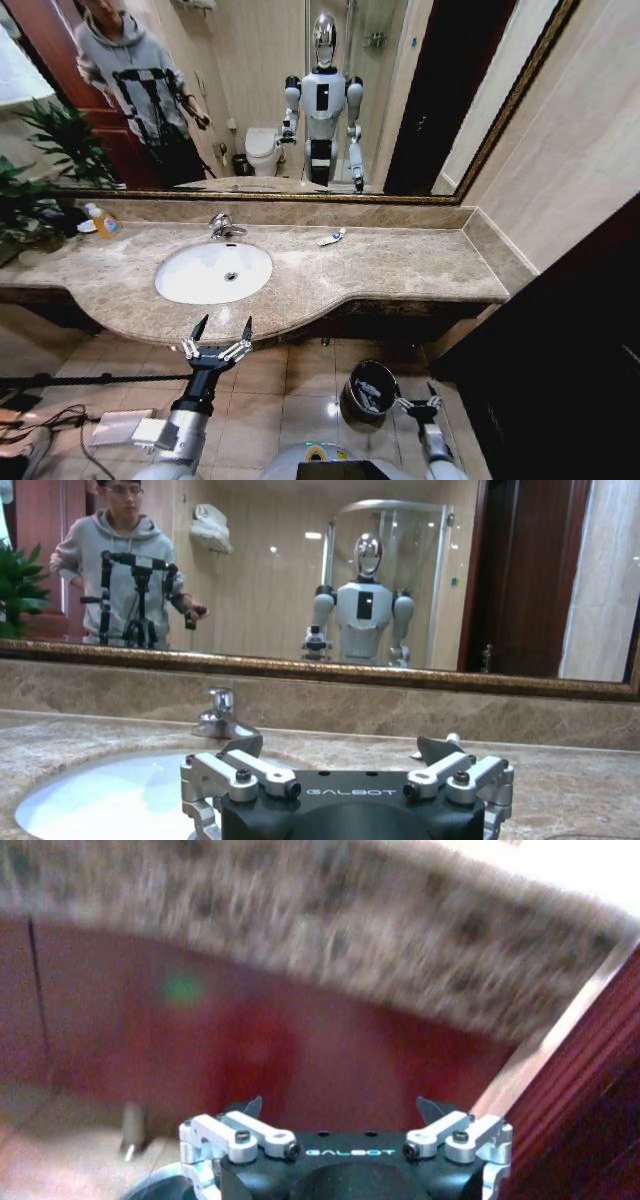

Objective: Pick up the trash from the sink and place it in the trash bin.

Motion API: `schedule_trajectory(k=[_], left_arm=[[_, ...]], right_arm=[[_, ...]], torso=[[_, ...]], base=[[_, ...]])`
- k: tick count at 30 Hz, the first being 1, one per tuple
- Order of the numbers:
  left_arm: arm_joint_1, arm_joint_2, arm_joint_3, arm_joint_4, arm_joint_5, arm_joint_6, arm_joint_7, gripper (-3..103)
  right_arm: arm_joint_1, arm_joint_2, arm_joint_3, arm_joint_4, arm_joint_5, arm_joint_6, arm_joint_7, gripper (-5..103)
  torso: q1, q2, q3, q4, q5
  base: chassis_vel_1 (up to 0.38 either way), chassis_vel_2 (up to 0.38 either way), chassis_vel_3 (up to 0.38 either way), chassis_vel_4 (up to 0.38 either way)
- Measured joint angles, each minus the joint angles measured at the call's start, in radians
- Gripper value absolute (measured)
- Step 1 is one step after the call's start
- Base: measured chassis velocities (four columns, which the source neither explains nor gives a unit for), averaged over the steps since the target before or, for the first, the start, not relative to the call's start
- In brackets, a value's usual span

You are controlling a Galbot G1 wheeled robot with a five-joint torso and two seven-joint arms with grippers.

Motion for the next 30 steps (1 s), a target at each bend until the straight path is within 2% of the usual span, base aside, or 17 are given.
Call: schedule_trajectory(k=[4, 5, 8, 9, 12, 13, 15, 16, 19, 20, 23, 28, 30], left_arm=[[0.000, 0.000, 0.000, 0.000, 0.000, 0.000, 0.000, 100], [0.000, 0.000, 0.000, 0.000, 0.000, 0.000, 0.000, 100], [0.000, 0.000, 0.000, 0.000, 0.000, 0.000, 0.000, 100], [0.000, 0.000, 0.000, 0.000, 0.000, 0.000, 0.000, 100], [0.000, 0.000, 0.000, 0.000, 0.000, 0.000, 0.000, 100], [0.000, 0.000, 0.000, 0.000, 0.000, 0.000, 0.000, 100], [0.000, 0.000, 0.000, 0.000, 0.000, 0.000, 0.000, 100], [0.000, 0.000, 0.000, 0.000, 0.000, 0.000, 0.000, 100], [0.000, 0.000, 0.000, 0.000, 0.000, 0.000, 0.000, 100], [0.000, 0.000, 0.000, 0.000, 0.000, 0.000, 0.000, 100], [0.000, 0.000, 0.000, 0.000, 0.000, 0.000, 0.000, 100], [0.000, 0.000, 0.000, 0.000, 0.000, 0.000, 0.000, 100], [0.000, 0.000, 0.000, 0.000, 0.000, 0.000, 0.000, 100]], right_arm=[[-0.087, 0.007, 0.038, 0.182, 0.031, -0.004, -0.046, 100], [-0.087, 0.007, 0.038, 0.182, 0.031, -0.004, -0.046, 100], [-0.137, 0.013, 0.068, 0.348, 0.079, -0.035, -0.069, 100], [-0.137, 0.013, 0.068, 0.348, 0.079, -0.035, -0.069, 100], [-0.146, 0.010, 0.079, 0.489, 0.136, -0.089, -0.080, 100], [-0.146, 0.010, 0.079, 0.489, 0.136, -0.089, -0.080, 100], [-0.124, -0.004, 0.073, 0.572, 0.193, -0.162, -0.084, 100], [-0.124, -0.004, 0.073, 0.572, 0.193, -0.162, -0.084, 100], [-0.052, -0.040, 0.045, 0.632, 0.267, -0.265, -0.084, 100], [-0.052, -0.040, 0.045, 0.632, 0.267, -0.265, -0.084, 100], [0.074, -0.092, 0.009, 0.636, 0.319, -0.355, -0.081, 100], [0.180, -0.139, -0.025, 0.601, 0.350, -0.409, -0.081, 100], [0.267, -0.182, -0.063, 0.554, 0.371, -0.439, -0.083, 100]], torso=[[0.000, 0.000, 0.000, 0.0000, 0.0000], [0.000, 0.000, 0.000, 0.0000, 0.0000], [0.000, 0.000, 0.000, -0.0001, 0.0002], [0.000, 0.000, 0.000, -0.0001, 0.0002], [0.000, 0.000, 0.000, 0.0000, 0.0003], [0.000, 0.000, 0.000, 0.0000, 0.0003], [0.000, 0.000, 0.000, 0.0000, 0.0002], [0.000, 0.000, 0.000, 0.0000, 0.0002], [0.000, 0.000, 0.000, 0.0000, 0.0003], [0.000, 0.000, 0.000, 0.0000, 0.0003], [0.000, 0.000, 0.000, 0.0002, 0.0004], [0.000, 0.000, 0.000, 0.0002, 0.0003], [0.000, 0.000, 0.000, 0.0001, 0.0004]], base=[[0.000, 0.000, 0.000, 0.000], [0.000, 0.000, 0.000, 0.000], [0.000, 0.000, 0.000, 0.000], [0.000, 0.000, 0.000, 0.000], [0.000, 0.000, 0.000, 0.000], [0.000, 0.000, 0.000, 0.000], [0.000, 0.000, 0.000, 0.000], [0.000, 0.000, 0.000, 0.000], [0.000, 0.000, 0.000, 0.000], [0.000, 0.000, 0.000, 0.000], [0.000, 0.000, 0.000, 0.000], [0.000, 0.000, 0.000, 0.000], [0.000, 0.000, 0.000, 0.000]])
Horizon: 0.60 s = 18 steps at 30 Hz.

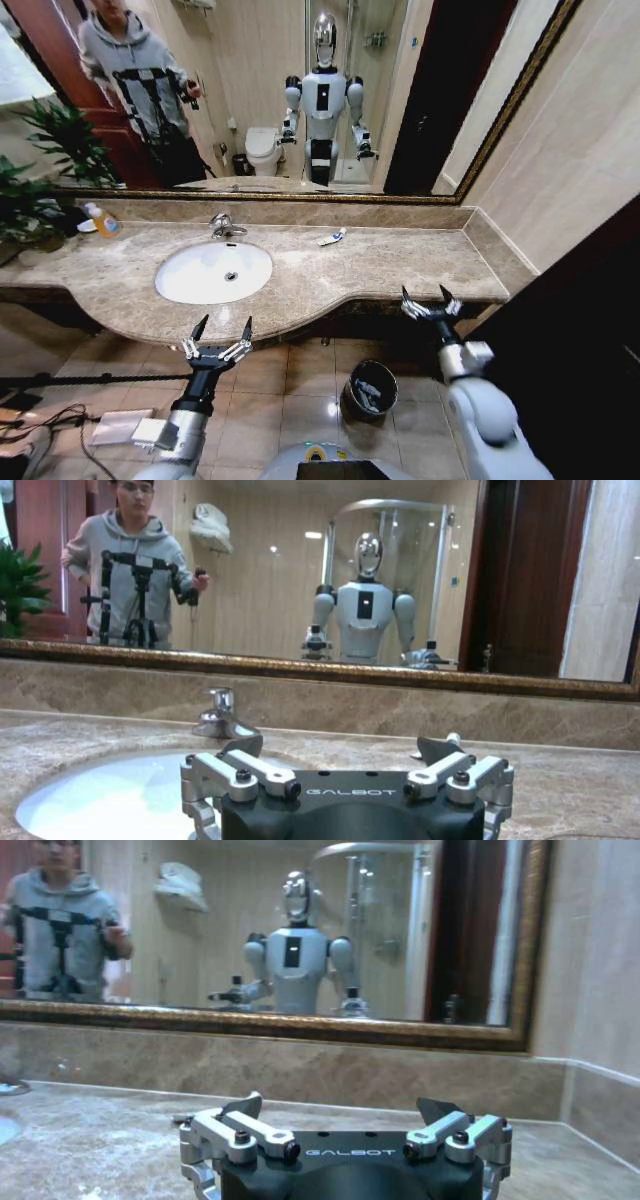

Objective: Pick up the trash from the sink and place it in the trash bin.

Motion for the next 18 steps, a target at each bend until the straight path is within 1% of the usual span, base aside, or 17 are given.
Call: schedule_trajectory(k=[1, 2, 6, 7, 9, 10, 11, 15, 16, 18], left_arm=[[0.000, 0.000, 0.000, 0.000, 0.000, 0.000, 0.000, 100], [0.000, 0.000, 0.000, 0.000, 0.000, 0.000, 0.000, 100], [0.000, 0.000, 0.000, 0.000, 0.000, 0.000, 0.000, 100], [0.000, 0.000, 0.000, 0.000, 0.000, 0.000, 0.000, 100], [0.000, 0.000, 0.000, 0.000, 0.000, 0.000, 0.000, 100], [0.000, 0.000, 0.000, 0.000, 0.000, 0.000, 0.000, 100], [0.000, 0.000, 0.000, 0.000, 0.000, 0.000, 0.000, 100], [0.000, 0.000, 0.000, 0.000, 0.000, 0.000, 0.000, 100], [0.000, 0.000, 0.000, 0.000, 0.000, 0.000, 0.000, 100], [0.000, 0.000, 0.000, 0.000, 0.000, 0.000, 0.000, 100]], right_arm=[[0.044, -0.020, -0.023, -0.024, 0.010, -0.012, 0.000, 100], [0.044, -0.020, -0.023, -0.024, 0.010, -0.012, 0.000, 100], [0.215, -0.073, -0.105, -0.128, 0.028, -0.038, 0.002, 100], [0.215, -0.073, -0.105, -0.128, 0.028, -0.038, 0.002, 100], [0.309, -0.086, -0.153, -0.200, 0.041, -0.051, 0.007, 100], [0.342, -0.089, -0.172, -0.232, 0.046, -0.053, 0.011, 100], [0.342, -0.089, -0.172, -0.232, 0.046, -0.053, 0.011, 100], [0.507, -0.085, -0.289, -0.398, 0.053, -0.060, 0.020, 100], [0.507, -0.085, -0.289, -0.398, 0.053, -0.060, 0.020, 100], [0.584, -0.073, -0.345, -0.462, 0.067, -0.064, 0.027, 100]], torso=[[0.000, 0.000, 0.000, 0.0000, 0.0001], [0.000, 0.000, 0.000, 0.0000, 0.0001], [0.000, 0.000, 0.000, 0.0002, 0.0000], [0.000, 0.000, 0.000, 0.0002, 0.0000], [0.000, 0.000, 0.000, 0.0002, -0.0001], [0.000, 0.000, 0.000, 0.0001, -0.0004], [0.000, 0.000, 0.000, 0.0001, -0.0004], [0.000, 0.000, 0.000, 0.0000, -0.0002], [0.000, 0.000, 0.000, 0.0000, -0.0002], [0.000, 0.000, 0.000, 0.0001, 0.0000]], base=[[0.000, 0.000, 0.000, 0.000], [0.000, 0.000, 0.000, 0.000], [0.000, 0.000, 0.000, 0.000], [0.000, 0.000, 0.000, 0.000], [0.000, 0.000, 0.000, 0.000], [0.000, 0.000, 0.000, 0.000], [0.000, 0.000, 0.000, 0.000], [0.000, 0.000, 0.000, 0.000], [0.000, 0.000, 0.000, 0.000], [0.000, 0.000, 0.000, 0.000]])
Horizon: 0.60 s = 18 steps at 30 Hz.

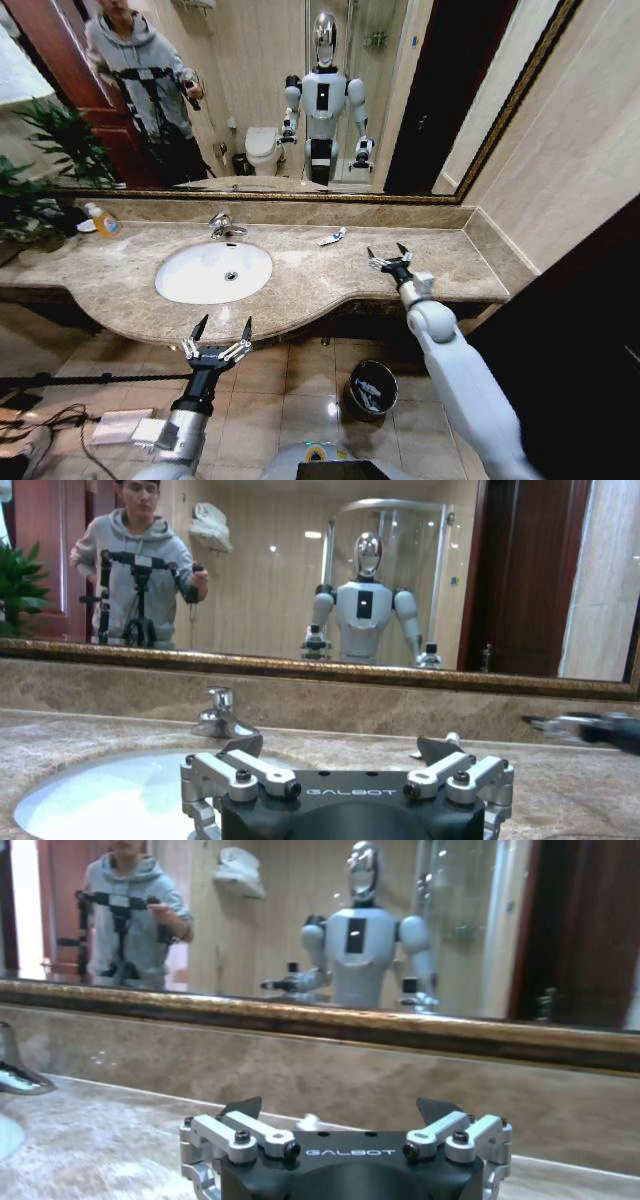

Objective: Pick up the trash from the sink and place it in the trash bin.

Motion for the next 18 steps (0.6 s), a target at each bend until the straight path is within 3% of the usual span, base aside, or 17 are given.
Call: schedule_trajectory(k=[11, 18], left_arm=[[0.000, 0.000, 0.000, 0.000, 0.000, 0.000, 0.000, 100], [0.000, 0.000, 0.000, 0.000, 0.000, 0.000, 0.000, 100]], right_arm=[[0.185, 0.063, -0.156, -0.141, 0.105, -0.074, 0.046, 100], [0.186, 0.056, -0.219, -0.153, 0.037, -0.056, 0.018, 100]], torso=[[0.000, 0.000, 0.000, 0.0000, -0.0002], [0.000, 0.000, 0.000, -0.0001, -0.0002]], base=[[0.000, 0.000, 0.000, 0.000], [0.000, 0.000, 0.000, 0.000]])
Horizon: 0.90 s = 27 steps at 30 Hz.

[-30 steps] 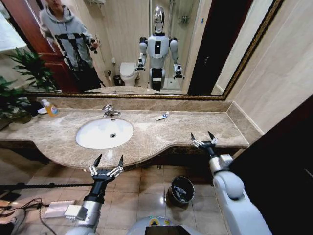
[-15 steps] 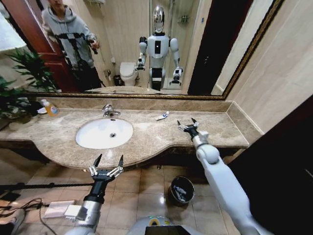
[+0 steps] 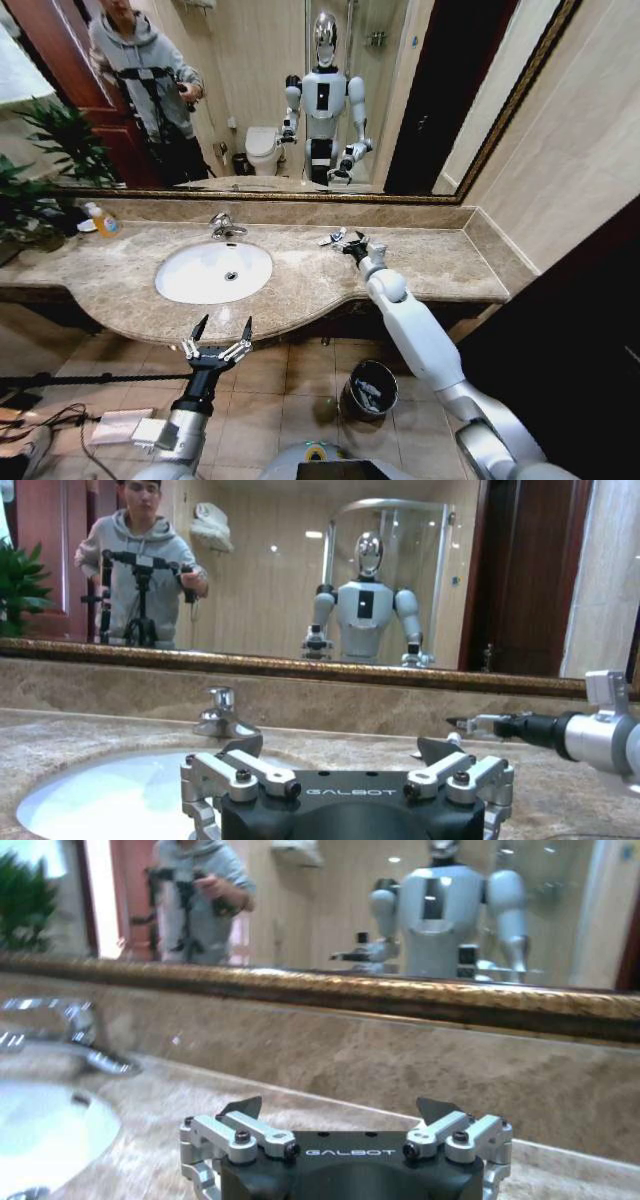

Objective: Pick up the trash from the sink and place it in the trash bin.

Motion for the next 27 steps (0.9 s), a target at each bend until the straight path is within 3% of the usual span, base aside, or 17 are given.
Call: schedule_trajectory(k=[8, 21, 27], left_arm=[[0.000, 0.000, 0.000, 0.000, 0.000, 0.000, 0.000, 100], [0.000, 0.000, 0.000, 0.000, 0.000, 0.000, 0.000, 100], [0.000, 0.000, 0.000, 0.000, 0.000, 0.000, 0.000, 100]], right_arm=[[0.068, 0.037, -0.069, -0.150, -0.148, 0.053, -0.032, 100], [0.176, 0.133, -0.061, -0.366, -0.256, 0.109, -0.028, 100], [0.155, 0.112, -0.020, -0.371, -0.286, 0.110, -0.020, 100]], torso=[[0.000, 0.000, 0.000, 0.0000, 0.0000], [0.000, 0.000, 0.000, 0.0002, 0.0000], [0.000, 0.000, 0.000, -0.0001, 0.0001]], base=[[0.000, 0.000, 0.000, 0.000], [0.000, 0.000, 0.000, 0.000], [0.000, 0.000, 0.000, 0.000]])
